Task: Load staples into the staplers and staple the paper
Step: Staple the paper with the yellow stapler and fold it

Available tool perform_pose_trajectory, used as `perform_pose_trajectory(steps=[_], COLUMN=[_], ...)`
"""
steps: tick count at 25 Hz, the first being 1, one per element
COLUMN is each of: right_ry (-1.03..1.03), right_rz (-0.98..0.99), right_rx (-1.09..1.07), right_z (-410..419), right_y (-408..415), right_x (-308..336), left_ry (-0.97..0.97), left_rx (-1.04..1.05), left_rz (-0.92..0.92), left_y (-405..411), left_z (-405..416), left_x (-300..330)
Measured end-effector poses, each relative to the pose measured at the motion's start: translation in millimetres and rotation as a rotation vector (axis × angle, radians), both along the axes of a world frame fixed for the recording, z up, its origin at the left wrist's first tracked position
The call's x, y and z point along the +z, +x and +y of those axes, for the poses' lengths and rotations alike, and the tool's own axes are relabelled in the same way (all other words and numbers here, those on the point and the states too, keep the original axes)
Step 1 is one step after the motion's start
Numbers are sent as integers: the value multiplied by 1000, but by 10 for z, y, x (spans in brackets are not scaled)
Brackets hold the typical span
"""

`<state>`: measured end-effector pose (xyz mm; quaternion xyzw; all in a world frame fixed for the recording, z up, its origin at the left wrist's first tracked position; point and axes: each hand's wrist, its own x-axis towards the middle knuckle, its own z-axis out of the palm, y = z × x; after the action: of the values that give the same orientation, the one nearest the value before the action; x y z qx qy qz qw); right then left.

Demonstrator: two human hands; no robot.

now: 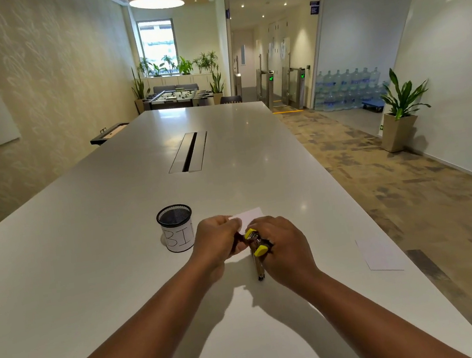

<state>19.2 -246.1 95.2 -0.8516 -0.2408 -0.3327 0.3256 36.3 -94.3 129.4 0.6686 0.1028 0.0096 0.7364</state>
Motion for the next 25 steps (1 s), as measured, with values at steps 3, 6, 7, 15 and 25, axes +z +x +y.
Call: perform_pose_trajectory(steps=[3,6,7,15,25], right_ry=[240,480,564,921,913], right_rz=[304,585,685,1003,981], right_rx=[-5,57,114,376,360], right_z=[41,59,71,60,77], right_y=[-26,-19,-22,-17,6], right_x=[9,12,30,144,109], left_ry=[-73,-122,-114,88,90], left_rx=[33,42,43,-26,-10], left_rz=[-29,-84,-118,-301,-315], left_y=[20,27,23,-3,-46], left_z=[69,117,126,165,144], left_x=[-18,9,14,-76,-49])
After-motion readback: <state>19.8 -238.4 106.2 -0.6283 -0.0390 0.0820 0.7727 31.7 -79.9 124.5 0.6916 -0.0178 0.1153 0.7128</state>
